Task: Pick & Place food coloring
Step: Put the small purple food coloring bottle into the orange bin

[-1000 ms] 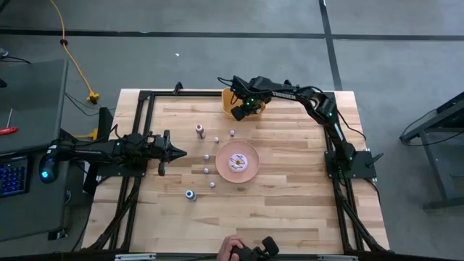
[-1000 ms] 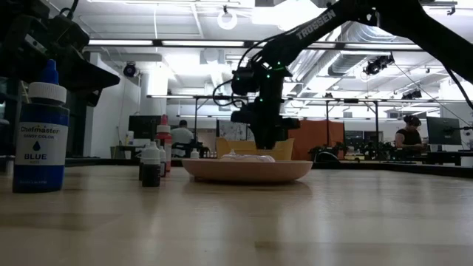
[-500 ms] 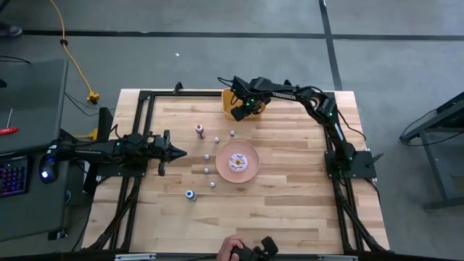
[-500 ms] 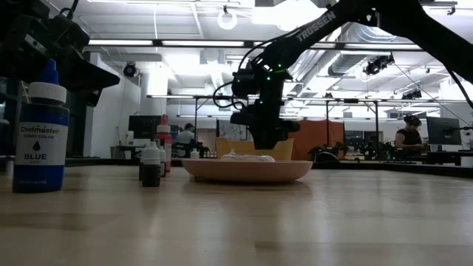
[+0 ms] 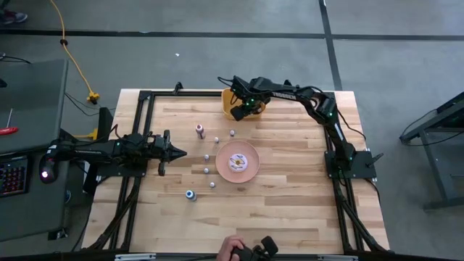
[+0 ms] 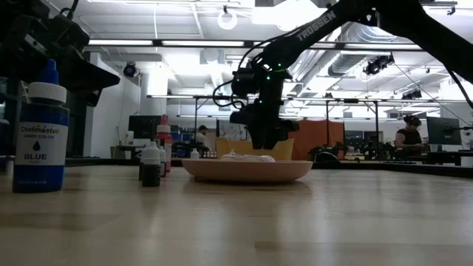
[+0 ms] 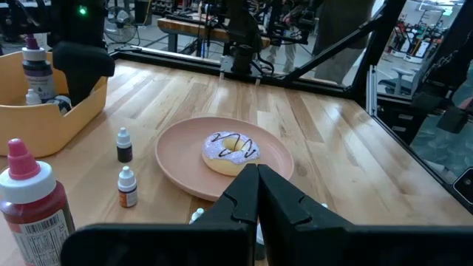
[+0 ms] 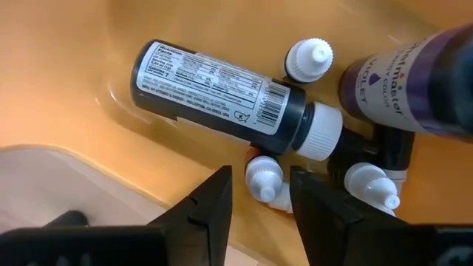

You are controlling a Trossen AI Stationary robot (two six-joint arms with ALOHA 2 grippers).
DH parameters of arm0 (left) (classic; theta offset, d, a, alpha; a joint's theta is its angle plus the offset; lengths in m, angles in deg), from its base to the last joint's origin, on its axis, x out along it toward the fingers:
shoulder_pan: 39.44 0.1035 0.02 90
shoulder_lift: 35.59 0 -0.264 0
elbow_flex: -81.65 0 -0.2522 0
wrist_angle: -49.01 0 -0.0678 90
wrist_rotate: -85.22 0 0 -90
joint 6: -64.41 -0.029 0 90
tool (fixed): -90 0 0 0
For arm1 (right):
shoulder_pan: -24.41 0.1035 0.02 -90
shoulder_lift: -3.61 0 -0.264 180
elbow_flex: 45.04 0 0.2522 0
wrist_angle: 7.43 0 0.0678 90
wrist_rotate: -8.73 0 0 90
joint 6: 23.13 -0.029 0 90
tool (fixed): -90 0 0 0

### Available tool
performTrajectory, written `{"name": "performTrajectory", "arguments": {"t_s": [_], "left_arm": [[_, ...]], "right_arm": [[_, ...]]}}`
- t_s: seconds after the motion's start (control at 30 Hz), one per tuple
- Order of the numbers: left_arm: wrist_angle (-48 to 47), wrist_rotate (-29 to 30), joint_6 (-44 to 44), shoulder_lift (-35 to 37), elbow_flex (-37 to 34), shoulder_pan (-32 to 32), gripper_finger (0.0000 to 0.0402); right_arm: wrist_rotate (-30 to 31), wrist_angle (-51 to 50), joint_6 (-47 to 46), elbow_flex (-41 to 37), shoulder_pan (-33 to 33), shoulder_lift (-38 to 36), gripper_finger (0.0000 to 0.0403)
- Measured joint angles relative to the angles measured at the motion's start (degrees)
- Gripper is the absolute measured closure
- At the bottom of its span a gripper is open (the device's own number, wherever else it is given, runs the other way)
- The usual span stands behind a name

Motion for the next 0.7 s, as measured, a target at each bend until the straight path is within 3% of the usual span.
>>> {"name": "performTrajectory", "arguments": {"t_s": [0.7], "left_arm": [[0.0, 0.0, 0.0, 0.0, 0.0, 0.0, 0.0401]], "right_arm": [[1.7, -1.6, 2.8, 0.0, 1.2, -9.5, 0.0249]]}}
